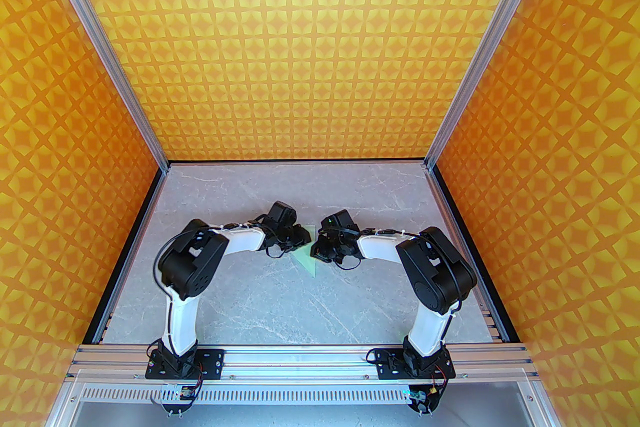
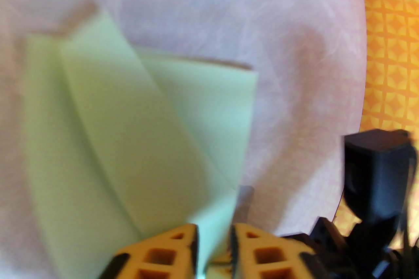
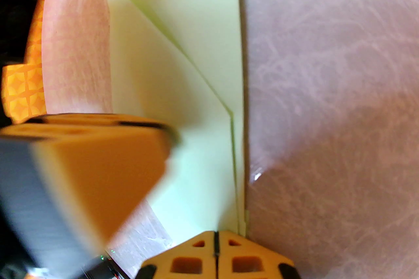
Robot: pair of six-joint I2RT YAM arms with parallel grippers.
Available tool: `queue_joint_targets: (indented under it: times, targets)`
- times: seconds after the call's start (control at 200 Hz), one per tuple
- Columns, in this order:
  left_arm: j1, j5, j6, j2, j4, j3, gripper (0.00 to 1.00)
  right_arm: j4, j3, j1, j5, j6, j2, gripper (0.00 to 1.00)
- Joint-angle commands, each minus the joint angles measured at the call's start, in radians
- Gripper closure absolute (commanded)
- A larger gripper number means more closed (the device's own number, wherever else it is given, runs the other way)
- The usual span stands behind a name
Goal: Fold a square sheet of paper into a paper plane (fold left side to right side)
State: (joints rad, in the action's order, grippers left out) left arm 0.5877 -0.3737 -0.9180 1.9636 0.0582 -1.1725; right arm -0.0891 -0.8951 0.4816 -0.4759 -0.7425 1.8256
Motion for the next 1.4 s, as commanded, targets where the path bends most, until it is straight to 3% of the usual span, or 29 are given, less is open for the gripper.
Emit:
queue_joint_targets:
  times: [0.0, 0.16, 0.51, 0.86, 1.2, 1.395]
  targets:
    - [-0.023, 0.131, 0.053, -0.085, 0.111, 0.031, 0.62, -0.036, 0.042, -0.005, 0.054, 0.016, 0.023, 0.94]
    - [-0.019, 0.24, 0.076, -0.06, 0.231, 0.017, 0.58, -0.022, 0.046, -0.004, 0.052, 0.009, 0.018, 0.94]
    - [0.026, 0.245, 0.092, 0.047, 0.273, -0.072, 0.57, -0.012, 0.068, -0.001, 0.053, -0.001, 0.0, 0.94]
    - [0.052, 0.155, 0.047, -0.011, 0.173, -0.024, 0.58, 0.002, 0.079, 0.0, 0.053, -0.013, 0.012, 0.94]
    - [0.052, 0.286, 0.041, -0.137, 0.263, 0.041, 0.57, 0.003, 0.078, 0.0, 0.053, -0.011, 0.009, 0.94]
    - [0.054, 0.287, 0.02, -0.078, 0.3, 0.023, 0.56, 0.008, 0.079, 0.0, 0.052, -0.013, 0.006, 0.94]
